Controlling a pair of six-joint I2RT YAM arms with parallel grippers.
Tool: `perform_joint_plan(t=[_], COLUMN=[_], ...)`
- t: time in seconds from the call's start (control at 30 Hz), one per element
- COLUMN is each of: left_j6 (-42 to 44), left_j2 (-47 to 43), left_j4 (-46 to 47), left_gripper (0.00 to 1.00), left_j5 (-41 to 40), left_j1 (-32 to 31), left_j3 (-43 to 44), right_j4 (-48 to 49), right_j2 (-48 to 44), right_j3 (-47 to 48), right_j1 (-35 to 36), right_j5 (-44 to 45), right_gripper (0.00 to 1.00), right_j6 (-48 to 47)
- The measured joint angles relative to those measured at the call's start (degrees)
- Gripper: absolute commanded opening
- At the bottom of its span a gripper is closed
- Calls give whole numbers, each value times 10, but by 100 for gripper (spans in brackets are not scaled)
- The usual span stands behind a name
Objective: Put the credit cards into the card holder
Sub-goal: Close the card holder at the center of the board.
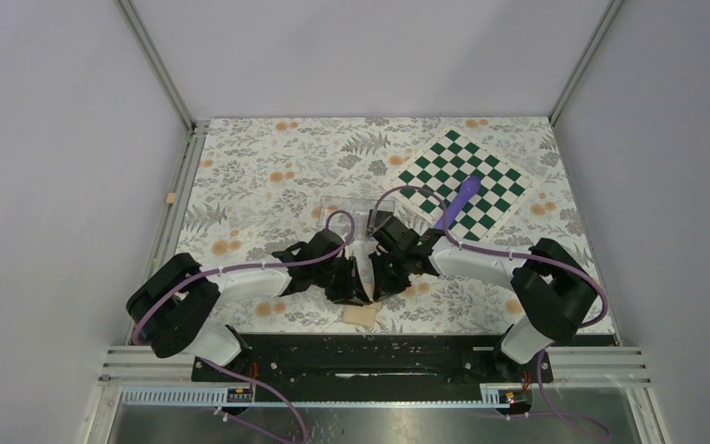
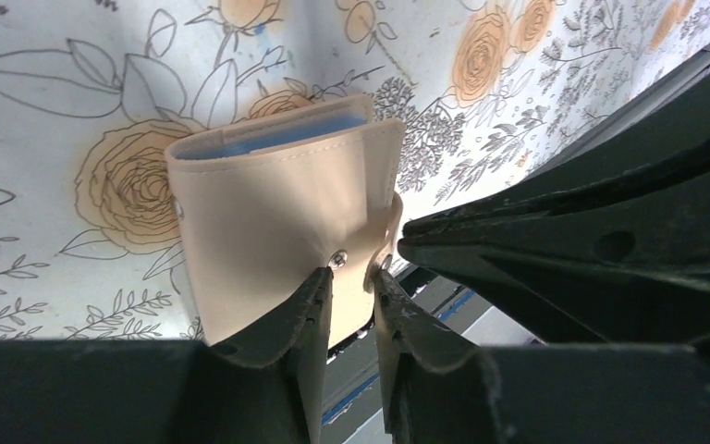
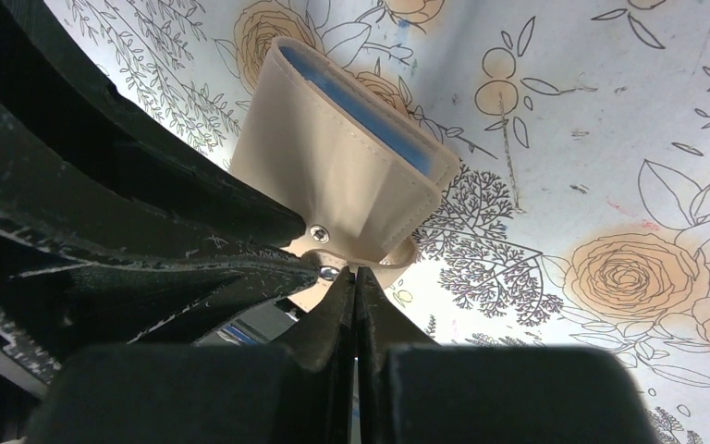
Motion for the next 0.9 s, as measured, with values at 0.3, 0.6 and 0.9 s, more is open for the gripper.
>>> perform_joint_plan(t=[0.3, 0.6, 0.9], left_j6=[-8, -8, 12], left_j2=[0, 0, -1], left_j4=[39, 42, -11], left_gripper=[2, 0, 0], left_j5=[10, 11, -9], left_j1=[0, 0, 0], left_j3=[0, 0, 6], right_j4=[0, 0, 0], right_j2=[3, 3, 3], right_j3=[0, 0, 0], right_j1=[0, 0, 0], right_j5=[-1, 0, -6], right_gripper=[0, 0, 0], right_j6=[-2, -2, -1])
